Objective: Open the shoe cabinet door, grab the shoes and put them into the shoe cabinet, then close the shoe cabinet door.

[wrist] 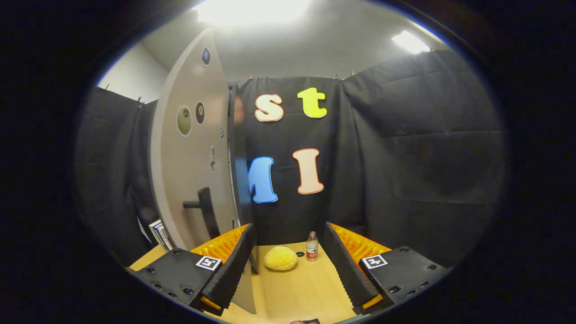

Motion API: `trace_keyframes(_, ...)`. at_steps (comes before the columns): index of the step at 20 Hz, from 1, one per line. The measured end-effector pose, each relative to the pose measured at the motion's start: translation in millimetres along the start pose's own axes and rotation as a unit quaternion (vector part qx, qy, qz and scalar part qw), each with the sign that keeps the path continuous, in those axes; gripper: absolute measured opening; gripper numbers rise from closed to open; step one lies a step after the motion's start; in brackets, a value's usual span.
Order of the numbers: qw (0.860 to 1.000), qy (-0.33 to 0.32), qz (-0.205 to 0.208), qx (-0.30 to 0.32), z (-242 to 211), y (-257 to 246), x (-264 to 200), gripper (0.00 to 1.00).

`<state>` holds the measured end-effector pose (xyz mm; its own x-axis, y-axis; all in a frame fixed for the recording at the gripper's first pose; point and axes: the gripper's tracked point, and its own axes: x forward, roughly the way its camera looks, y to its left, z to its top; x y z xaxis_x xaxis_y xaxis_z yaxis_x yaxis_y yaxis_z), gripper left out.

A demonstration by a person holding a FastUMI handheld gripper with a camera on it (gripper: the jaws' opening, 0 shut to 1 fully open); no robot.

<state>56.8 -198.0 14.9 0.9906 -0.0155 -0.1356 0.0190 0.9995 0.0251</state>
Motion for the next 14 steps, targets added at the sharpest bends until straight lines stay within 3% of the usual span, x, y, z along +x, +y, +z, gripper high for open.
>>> trace_keyframes(9, 0.995, 0.028, 0.095, -0.004, -9, 33, 54, 0.98)
trace_keyframes(14, 0.995, 0.047, 0.085, -0.024, -19, 45, 45, 0.97)
